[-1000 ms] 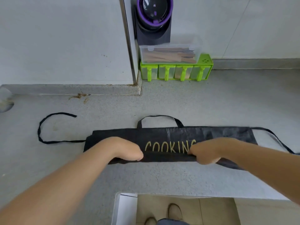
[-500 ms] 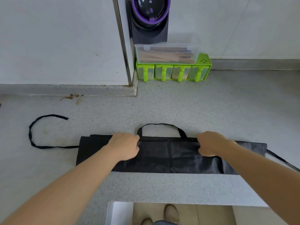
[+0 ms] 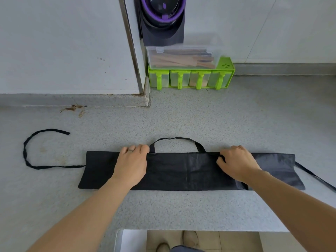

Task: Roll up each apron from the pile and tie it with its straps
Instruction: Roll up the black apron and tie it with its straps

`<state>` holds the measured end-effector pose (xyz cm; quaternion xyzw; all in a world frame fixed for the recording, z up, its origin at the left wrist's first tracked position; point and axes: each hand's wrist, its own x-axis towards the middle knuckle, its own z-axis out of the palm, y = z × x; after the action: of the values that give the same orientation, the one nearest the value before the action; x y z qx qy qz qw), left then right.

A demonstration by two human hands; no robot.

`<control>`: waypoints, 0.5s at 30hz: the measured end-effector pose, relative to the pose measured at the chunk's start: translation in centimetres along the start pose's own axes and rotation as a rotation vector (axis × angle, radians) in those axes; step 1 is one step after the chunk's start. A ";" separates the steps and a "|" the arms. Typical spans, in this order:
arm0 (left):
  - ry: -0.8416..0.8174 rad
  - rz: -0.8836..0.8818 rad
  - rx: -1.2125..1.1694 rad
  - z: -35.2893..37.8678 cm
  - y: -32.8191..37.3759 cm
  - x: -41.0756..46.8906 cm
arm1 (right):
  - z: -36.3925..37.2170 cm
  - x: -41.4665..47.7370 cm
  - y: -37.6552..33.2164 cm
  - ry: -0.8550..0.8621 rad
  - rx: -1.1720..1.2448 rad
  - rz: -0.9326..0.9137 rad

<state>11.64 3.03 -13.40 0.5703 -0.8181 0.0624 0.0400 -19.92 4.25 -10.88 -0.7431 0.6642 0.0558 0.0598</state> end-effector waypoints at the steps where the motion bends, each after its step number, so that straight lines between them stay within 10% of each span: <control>1: 0.005 -0.036 -0.004 -0.1 0.3 -0.1 | 0.2 0.1 0.1 0.004 0.011 -0.003; 15: -0.215 0.119 -0.080 1.7 6.2 -2.0 | 1.7 1.6 1.9 0.104 0.108 -0.158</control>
<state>6.56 6.76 -15.74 0.5222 -0.8518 -0.0294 -0.0292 -21.63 2.77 -12.82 -0.7906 0.6079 -0.0235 0.0697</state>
